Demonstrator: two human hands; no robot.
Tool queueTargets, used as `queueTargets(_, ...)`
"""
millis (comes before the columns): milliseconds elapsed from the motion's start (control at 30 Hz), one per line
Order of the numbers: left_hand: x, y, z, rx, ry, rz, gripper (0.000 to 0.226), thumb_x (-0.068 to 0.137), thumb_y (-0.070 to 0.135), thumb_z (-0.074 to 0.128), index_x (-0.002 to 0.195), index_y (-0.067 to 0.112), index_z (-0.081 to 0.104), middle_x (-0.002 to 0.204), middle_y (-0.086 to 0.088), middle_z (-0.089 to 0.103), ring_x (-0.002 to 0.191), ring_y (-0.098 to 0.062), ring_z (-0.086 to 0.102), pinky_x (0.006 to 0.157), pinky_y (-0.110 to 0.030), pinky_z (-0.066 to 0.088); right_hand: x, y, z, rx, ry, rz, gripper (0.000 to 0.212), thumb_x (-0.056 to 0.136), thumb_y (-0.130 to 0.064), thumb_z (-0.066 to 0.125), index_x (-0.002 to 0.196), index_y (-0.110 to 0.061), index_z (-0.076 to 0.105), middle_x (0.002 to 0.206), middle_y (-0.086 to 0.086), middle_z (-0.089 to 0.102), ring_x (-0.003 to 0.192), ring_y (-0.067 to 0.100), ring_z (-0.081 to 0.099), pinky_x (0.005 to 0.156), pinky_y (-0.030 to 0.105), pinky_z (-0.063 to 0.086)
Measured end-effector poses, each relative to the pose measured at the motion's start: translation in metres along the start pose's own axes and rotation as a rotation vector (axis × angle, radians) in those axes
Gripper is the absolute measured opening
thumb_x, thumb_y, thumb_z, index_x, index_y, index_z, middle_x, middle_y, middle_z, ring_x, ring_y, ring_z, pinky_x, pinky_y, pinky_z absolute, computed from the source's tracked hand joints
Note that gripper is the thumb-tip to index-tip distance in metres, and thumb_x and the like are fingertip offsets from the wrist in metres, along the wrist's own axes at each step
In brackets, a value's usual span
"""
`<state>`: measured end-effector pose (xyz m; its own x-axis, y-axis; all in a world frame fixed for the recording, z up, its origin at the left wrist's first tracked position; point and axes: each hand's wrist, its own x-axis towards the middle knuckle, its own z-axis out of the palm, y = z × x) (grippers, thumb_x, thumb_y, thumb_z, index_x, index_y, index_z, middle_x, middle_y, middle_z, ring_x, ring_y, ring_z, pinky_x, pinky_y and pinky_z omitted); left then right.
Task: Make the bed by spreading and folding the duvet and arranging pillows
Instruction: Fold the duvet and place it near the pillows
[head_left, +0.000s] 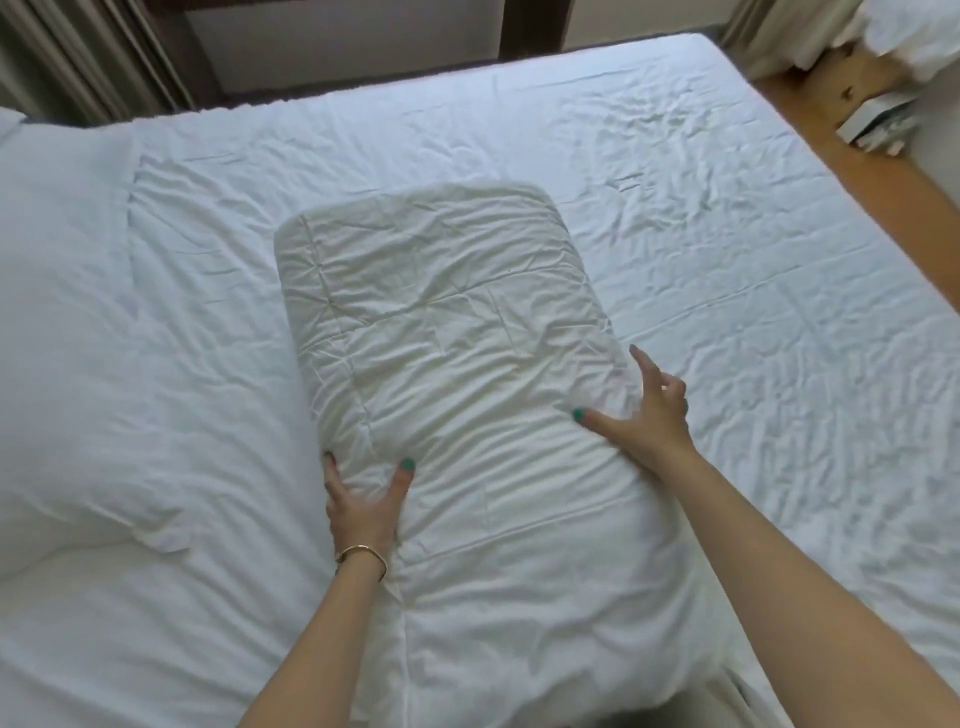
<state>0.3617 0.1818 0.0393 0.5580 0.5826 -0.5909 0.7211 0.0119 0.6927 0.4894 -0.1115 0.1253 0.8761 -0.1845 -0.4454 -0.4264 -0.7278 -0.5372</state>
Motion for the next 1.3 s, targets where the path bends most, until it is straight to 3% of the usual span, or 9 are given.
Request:
queueTargets(100,0.016,0.004,0.0,0.048,-0.046,0.053,0.127,0.053,0.061,0.084,0.145,0.051,-0.003,0.154,-0.003,0.025,0.135,-0.028,0.035,0.112,-0.044,0.031,0.009,0.016,0.007,0.08,-0.149,0.132,0.14,0.03,-0.086,0.073,0.135,-0.068,-0.017,0.154,0.009,0.019,0.138,0.031,0.031,0.113,0.049,0.03)
queueTargets(233,0.031,0.014,0.004,0.068,-0.113,0.031,0.151,0.031,0.069,0.079,0.145,0.046,-0.018,0.156,-0.001,0.02,0.138,-0.024,0.033,0.115,-0.04,0.025,0.043,0.02,0.013,0.076,-0.195,0.028,0.138,0.027,-0.086,0.075,0.12,-0.077,-0.026,0.147,0.009,0.036,0.13,0.029,0.044,0.11,0.05,0.035)
queueTargets(333,0.02,0.024,0.016,0.098,-0.049,0.015,0.149,0.03,0.069,0.077,0.144,0.049,-0.016,0.152,-0.01,0.024,0.134,-0.031,0.036,0.112,-0.044,0.029,0.051,0.023,0.01,0.144,-0.223,-0.033,0.138,0.038,-0.072,0.083,0.132,-0.071,-0.017,0.142,0.007,0.034,0.126,0.027,0.045,0.109,0.043,0.037)
queueTargets(400,0.0,0.03,0.02,0.123,0.036,0.08,0.137,0.044,0.058,0.084,0.144,0.05,-0.009,0.146,-0.014,0.025,0.128,-0.033,0.039,0.106,-0.046,0.033,0.045,0.027,0.004,0.251,-0.204,-0.096,0.127,0.054,-0.053,0.088,0.14,-0.065,-0.006,0.13,0.005,0.033,0.117,0.022,0.045,0.103,0.037,0.039)
queueTargets(533,-0.063,0.047,0.03,0.119,0.118,0.275,0.118,0.071,0.031,0.082,0.145,0.053,-0.007,0.131,-0.009,0.032,0.103,-0.017,0.04,0.093,-0.035,0.036,0.015,0.03,-0.015,0.41,-0.217,-0.328,0.108,0.072,-0.03,0.082,0.14,-0.066,0.007,0.134,-0.012,0.03,0.118,0.006,0.037,0.1,0.029,0.033)
queueTargets(733,-0.184,0.043,0.03,0.196,0.22,0.238,0.108,0.077,0.035,0.077,0.136,0.066,-0.008,0.117,-0.007,0.039,0.095,-0.022,0.049,0.088,-0.031,0.04,-0.026,0.045,-0.072,0.333,-0.398,-0.434,0.089,0.077,-0.029,0.076,0.133,-0.072,0.022,0.13,-0.013,0.041,0.115,0.005,0.042,0.104,0.035,0.038)
queueTargets(867,-0.243,0.035,0.028,0.209,0.298,0.177,0.095,0.08,0.039,0.073,0.134,0.069,0.001,0.113,-0.001,0.039,0.089,-0.016,0.048,0.085,-0.027,0.039,-0.042,0.054,-0.087,0.309,-0.536,-0.496,0.082,0.079,-0.027,0.077,0.131,-0.069,0.031,0.119,-0.015,0.047,0.098,-0.02,0.046,0.094,0.034,0.042)
queueTargets(1067,-0.294,0.032,0.009,0.133,0.474,0.127,0.081,0.076,0.034,0.076,0.127,0.069,0.023,0.106,-0.001,0.042,0.092,-0.017,0.049,0.087,-0.028,0.039,-0.051,0.038,-0.095,0.335,-0.69,-0.572,0.075,0.065,-0.044,0.075,0.125,-0.07,0.038,0.132,-0.021,0.047,0.128,0.008,0.044,0.105,0.049,0.043)
queueTargets(1300,-0.328,0.007,-0.014,-0.03,0.458,0.164,0.067,0.052,0.05,0.066,0.113,0.063,0.04,0.121,0.015,0.053,0.11,-0.009,0.054,0.092,-0.026,0.043,-0.077,0.039,-0.099,0.313,-0.747,-0.618,0.074,0.07,-0.042,0.079,0.125,-0.07,0.039,0.128,-0.036,0.042,0.122,-0.008,0.041,0.101,0.053,0.045)
